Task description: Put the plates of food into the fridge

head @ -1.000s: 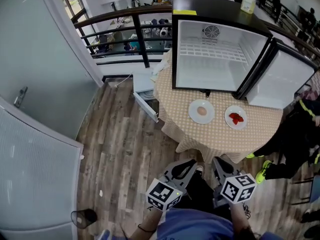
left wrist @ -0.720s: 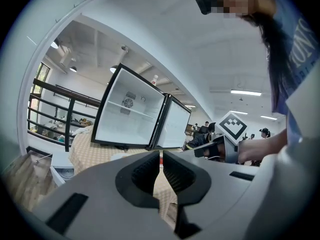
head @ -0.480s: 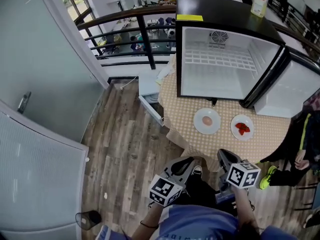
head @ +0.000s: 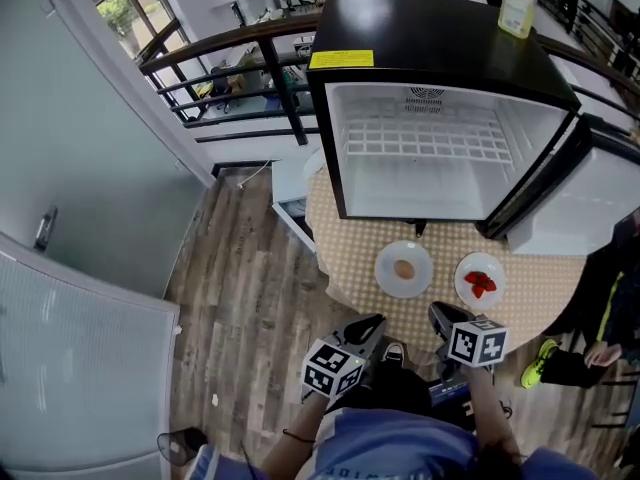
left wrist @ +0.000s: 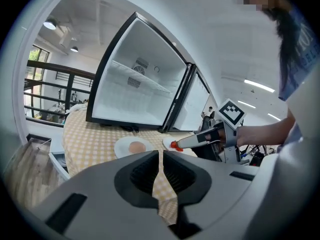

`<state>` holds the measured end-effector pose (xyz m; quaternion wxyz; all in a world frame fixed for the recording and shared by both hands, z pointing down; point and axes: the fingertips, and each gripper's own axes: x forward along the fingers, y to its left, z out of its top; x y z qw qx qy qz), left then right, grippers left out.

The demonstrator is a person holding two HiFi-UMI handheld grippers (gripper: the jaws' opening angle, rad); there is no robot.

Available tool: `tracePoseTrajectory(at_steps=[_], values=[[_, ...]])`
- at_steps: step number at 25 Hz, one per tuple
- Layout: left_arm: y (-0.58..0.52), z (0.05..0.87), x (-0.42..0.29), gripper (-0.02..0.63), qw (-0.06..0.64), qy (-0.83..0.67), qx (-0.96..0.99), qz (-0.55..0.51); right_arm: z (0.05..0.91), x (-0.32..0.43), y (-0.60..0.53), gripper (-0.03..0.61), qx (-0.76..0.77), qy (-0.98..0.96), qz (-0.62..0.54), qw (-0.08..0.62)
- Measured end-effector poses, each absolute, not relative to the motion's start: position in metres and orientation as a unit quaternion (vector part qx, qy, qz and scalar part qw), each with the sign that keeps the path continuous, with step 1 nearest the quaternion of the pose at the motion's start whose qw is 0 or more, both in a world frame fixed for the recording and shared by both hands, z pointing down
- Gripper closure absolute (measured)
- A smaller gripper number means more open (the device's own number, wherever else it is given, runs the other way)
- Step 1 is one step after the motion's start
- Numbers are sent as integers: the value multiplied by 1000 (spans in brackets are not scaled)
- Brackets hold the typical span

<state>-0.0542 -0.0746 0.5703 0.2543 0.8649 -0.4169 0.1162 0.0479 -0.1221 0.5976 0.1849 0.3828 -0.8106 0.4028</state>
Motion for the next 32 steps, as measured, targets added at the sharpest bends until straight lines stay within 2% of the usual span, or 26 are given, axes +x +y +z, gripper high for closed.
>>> tracePoseTrajectory(at_steps=[5,7,8,15,23,32], values=[[-106,581,-64,580,260,-435,852,127,621,49,-147,541,377,-803,418,197],[-113,590,-68,561,277,-436,846,131,630,43,-149,477,369,-798,433,199],[-117,595,-70,547,286,-435,843,135,635,41,-151,466,368,-793,442,198],[-159,634,-84,476,321,-411,832,189,666,43,-167,453,407,-745,496,181],[-192,677,-91,476,332,-368,828,261,681,40,-179,451,454,-711,512,163],[-203,692,-89,476,365,-336,824,275,691,42,-181,451,487,-683,516,173]])
